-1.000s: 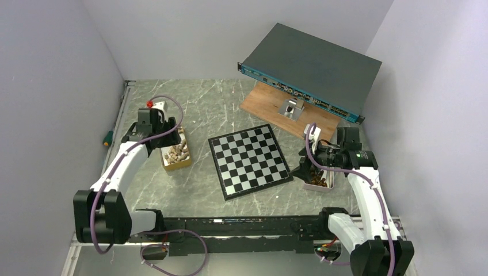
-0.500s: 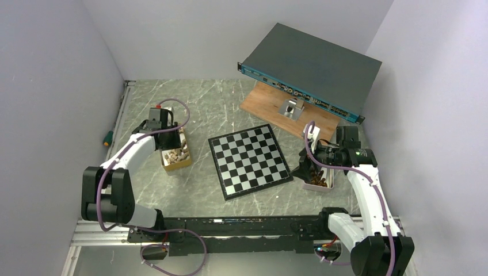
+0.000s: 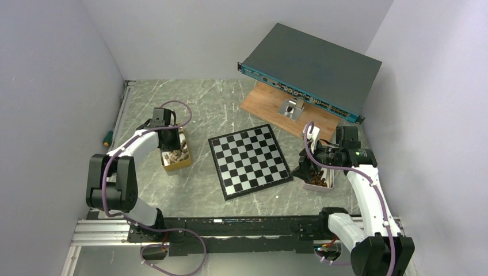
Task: Set up the chess pieces on the board
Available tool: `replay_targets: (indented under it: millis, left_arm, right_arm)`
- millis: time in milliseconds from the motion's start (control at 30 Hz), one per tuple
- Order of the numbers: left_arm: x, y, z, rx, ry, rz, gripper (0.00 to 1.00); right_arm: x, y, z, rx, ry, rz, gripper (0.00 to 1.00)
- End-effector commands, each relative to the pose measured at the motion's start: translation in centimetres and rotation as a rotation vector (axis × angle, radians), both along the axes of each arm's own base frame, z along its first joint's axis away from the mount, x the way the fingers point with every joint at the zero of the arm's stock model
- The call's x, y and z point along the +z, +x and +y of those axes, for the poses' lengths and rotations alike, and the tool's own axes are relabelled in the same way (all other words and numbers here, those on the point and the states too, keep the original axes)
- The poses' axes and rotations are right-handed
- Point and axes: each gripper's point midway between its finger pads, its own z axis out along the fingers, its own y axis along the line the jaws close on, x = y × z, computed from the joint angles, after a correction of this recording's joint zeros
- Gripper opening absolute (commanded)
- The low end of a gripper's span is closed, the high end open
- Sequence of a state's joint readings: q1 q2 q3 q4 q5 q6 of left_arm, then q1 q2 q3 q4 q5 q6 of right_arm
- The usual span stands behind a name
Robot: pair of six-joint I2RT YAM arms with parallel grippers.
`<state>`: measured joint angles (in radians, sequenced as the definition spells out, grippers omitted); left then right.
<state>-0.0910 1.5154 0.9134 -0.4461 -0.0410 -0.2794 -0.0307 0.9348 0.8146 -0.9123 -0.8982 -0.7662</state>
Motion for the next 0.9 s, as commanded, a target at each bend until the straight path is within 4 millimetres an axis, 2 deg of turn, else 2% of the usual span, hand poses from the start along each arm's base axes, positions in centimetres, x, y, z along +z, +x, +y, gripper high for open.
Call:
replay_targets:
  millis: [0, 167, 300, 400, 467, 500, 667, 867]
  left_arm:
    - [1.2, 2.4, -0.2, 0.011, -0.007, -0.07, 0.36]
    - [0.9, 2.8, -0.3, 0.01, -0.005, -0.066, 0.34]
    - [0.5, 2.9, -0.2, 0.01, 0.001, -0.056, 0.29]
    - [0.5, 2.8, -0.1, 0.007, 0.01, -0.052, 0.15]
    - [1.2, 2.6, -0.1, 0.001, 0.022, -0.061, 0.02]
    - [1.8, 2.5, -0.1, -0.003, 0.038, -0.071, 0.0]
    - [5.1, 1.2, -0.3, -0.036, 0.104, -0.13, 0.0]
    - [7.0, -0.3, -0.3, -0.045, 0.097, -0.183, 0.0]
  right_arm:
    - [1.4, 0.6, 0.1, 0.01, 0.0, -0.063, 1.0]
    - [1.3, 0.5, 0.2, 0.011, 0.001, -0.062, 1.0]
    - [1.3, 0.5, 0.2, 0.012, 0.001, -0.062, 1.0]
    - [1.3, 0.5, 0.2, 0.013, 0.0, -0.062, 1.0]
    - [1.3, 0.5, 0.2, 0.014, 0.0, -0.064, 1.0]
    - [1.3, 0.5, 0.2, 0.014, 0.0, -0.064, 1.0]
    - [1.4, 0.4, 0.2, 0.015, 0.0, -0.065, 1.0]
    - [1.5, 0.4, 0.3, 0.017, 0.002, -0.069, 1.0]
